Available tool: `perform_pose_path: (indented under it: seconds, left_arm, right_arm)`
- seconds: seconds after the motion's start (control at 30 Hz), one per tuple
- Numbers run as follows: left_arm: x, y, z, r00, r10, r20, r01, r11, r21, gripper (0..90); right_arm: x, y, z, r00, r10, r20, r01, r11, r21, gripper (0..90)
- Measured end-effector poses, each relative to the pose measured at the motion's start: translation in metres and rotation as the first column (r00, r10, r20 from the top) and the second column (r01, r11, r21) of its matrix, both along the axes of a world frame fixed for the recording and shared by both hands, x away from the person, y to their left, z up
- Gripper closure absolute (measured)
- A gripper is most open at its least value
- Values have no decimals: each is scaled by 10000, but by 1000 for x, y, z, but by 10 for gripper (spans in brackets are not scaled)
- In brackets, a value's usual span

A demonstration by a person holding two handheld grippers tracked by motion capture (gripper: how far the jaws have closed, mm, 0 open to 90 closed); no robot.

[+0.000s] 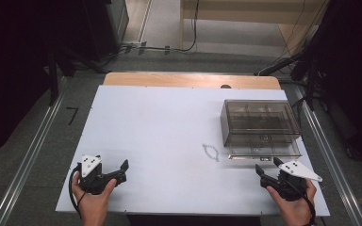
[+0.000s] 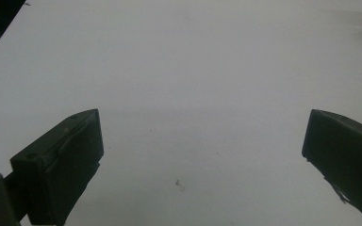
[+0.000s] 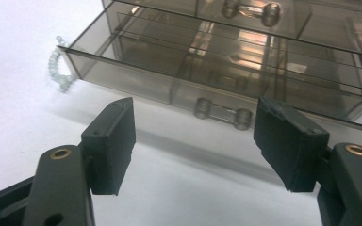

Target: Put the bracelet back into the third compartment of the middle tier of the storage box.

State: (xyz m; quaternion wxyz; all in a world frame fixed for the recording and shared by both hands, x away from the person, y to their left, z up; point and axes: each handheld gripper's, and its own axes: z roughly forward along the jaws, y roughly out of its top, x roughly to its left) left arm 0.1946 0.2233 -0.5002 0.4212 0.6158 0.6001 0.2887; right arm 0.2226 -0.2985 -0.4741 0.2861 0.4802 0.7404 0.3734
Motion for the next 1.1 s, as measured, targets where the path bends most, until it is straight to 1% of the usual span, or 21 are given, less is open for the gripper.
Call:
perform_pose_path:
  seconds: [0.07, 0.23, 0.47, 0.87, 1.1]
  left_arm:
    - [0, 0, 0, 10000, 4, -5, -4, 10000, 9, 0]
    - [0, 0, 0, 10000, -24, -67, 24, 10000, 10, 0]
    - [0, 0, 0, 10000, -25, -37, 24, 10000, -21, 0]
    - [0, 0, 0, 10000, -33, -55, 33, 10000, -9, 0]
    - [0, 0, -1, 10000, -20, -74, 19, 10000, -14, 0]
  right_arm:
    - [0, 3, 0, 10000, 1, -25, -1, 10000, -11, 290]
    - [-2, 13, 1, 9997, 234, -1, -234, 9996, -144, 290]
    - [-3, 26, 0, 9991, 432, -55, -433, 9989, -177, 292]
    - [-4, 40, 0, 9974, 719, 42, -718, 9968, -352, 305]
    - [-5, 44, 0, 9971, 764, 65, -761, 9964, -385, 309]
